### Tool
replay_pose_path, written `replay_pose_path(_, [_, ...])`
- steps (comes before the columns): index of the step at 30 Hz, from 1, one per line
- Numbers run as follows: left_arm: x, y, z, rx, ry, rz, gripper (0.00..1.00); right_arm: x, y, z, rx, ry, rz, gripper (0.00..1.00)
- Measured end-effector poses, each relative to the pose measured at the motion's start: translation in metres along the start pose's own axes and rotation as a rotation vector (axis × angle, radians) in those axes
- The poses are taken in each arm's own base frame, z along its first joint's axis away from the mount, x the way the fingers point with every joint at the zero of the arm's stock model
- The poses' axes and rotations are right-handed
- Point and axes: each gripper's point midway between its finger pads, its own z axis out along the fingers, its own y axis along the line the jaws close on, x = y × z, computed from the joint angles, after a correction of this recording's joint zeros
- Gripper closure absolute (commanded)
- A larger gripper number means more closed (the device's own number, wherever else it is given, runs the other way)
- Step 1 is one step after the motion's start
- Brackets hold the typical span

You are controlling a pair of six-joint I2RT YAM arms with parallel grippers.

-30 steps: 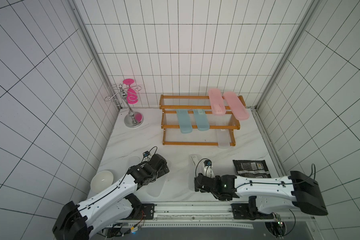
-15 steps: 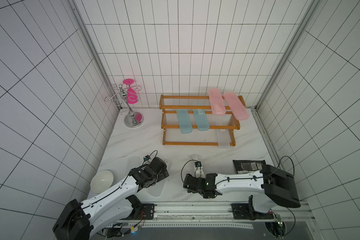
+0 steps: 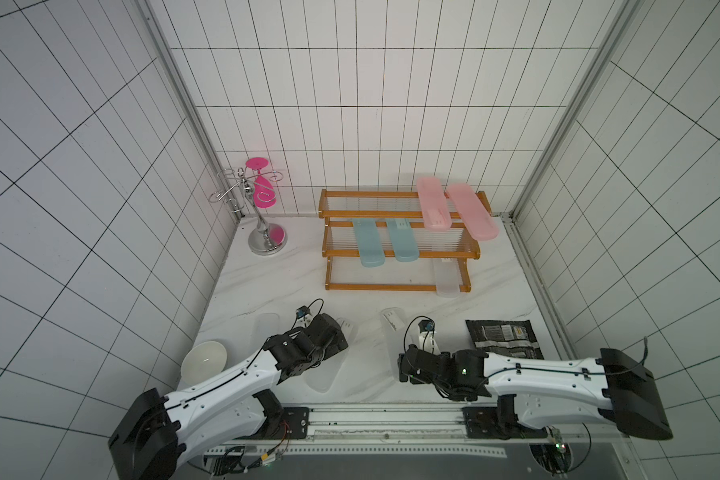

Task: Place the pencil cases on the shelf according to color
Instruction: Move the pencil case to the center of the board.

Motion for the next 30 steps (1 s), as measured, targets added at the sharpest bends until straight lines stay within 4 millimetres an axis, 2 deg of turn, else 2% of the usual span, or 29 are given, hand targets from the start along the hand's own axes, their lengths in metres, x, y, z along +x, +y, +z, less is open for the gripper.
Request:
replay_pose_path(4, [-0.008, 0.003, -0.006, -0.002, -0.043, -0.008, 0.02, 0.014, -0.001, 0.019, 0.087, 0.056, -0.056, 0.01])
replay_pose_path(8, [-0.013, 0.003, -0.013, 0.018, -0.065, -0.022, 0.02, 0.015, 0.024, 0.031, 0.103, 0.076, -0.093, 0.01])
replay_pose_path(12, [-0.015, -0.001, -0.016, 0.043, -0.073, -0.028, 0.02, 0.018, 0.031, 0.039, 0.127, 0.092, -0.113, 0.01])
replay_pose_path(18, [-0.018, 0.000, -0.016, 0.011, -0.078, -0.011, 0.02, 0.020, 0.028, 0.039, 0.132, 0.095, -0.092, 0.01])
replay_pose_path(24, [-0.022, 0.002, -0.016, -0.001, -0.090, -0.003, 0.02, 0.025, 0.016, 0.031, 0.093, 0.095, -0.049, 0.00])
replay_pose_path(30, [-0.024, 0.001, -0.018, 0.000, -0.095, 0.008, 0.02, 0.028, 0.017, 0.035, 0.092, 0.100, -0.054, 0.04])
